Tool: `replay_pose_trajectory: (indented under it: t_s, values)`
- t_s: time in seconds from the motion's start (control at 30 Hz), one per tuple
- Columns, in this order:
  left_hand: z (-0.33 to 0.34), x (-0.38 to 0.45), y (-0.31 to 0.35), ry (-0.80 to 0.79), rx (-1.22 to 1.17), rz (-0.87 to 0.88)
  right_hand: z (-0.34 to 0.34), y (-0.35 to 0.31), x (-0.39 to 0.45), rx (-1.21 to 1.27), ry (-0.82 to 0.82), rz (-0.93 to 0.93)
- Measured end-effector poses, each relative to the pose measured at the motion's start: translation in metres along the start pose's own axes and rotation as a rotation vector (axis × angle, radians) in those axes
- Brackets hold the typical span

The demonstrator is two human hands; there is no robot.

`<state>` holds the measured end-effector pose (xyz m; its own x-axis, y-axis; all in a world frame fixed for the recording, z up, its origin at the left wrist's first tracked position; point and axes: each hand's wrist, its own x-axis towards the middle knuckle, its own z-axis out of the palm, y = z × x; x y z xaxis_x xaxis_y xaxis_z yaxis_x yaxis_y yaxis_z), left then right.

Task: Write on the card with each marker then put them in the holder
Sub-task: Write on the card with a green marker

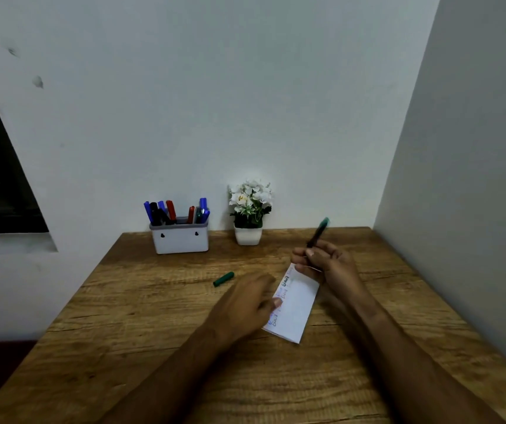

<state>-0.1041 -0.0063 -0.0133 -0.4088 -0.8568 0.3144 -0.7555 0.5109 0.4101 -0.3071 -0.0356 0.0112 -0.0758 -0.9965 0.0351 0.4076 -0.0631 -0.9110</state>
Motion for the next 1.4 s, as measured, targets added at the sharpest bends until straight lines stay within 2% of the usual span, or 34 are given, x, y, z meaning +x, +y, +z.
replay_pose_trajectory:
  t_s: [0.1, 0.37, 0.63, 0.87, 1.4]
  values:
    - [0.007, -0.002, -0.004, -0.141, 0.048, 0.0, -0.003, -0.001, -0.007, -0.167, 0.019, -0.071]
    - [0.005, -0.012, -0.037, -0.243, 0.027, 0.072, -0.005, 0.01, -0.024, -0.54, 0.013, -0.192]
    - [-0.005, -0.023, -0.049, -0.205, -0.081, 0.054, -0.001, 0.023, -0.034, -0.659, 0.068, -0.221]
    - [-0.002, -0.022, -0.054, -0.212, -0.113, 0.002, -0.004, 0.027, -0.032, -0.882, 0.096, -0.263]
    - [-0.003, -0.023, -0.046, -0.186, -0.135, 0.01, -0.002, 0.029, -0.032, -0.928, 0.087, -0.254]
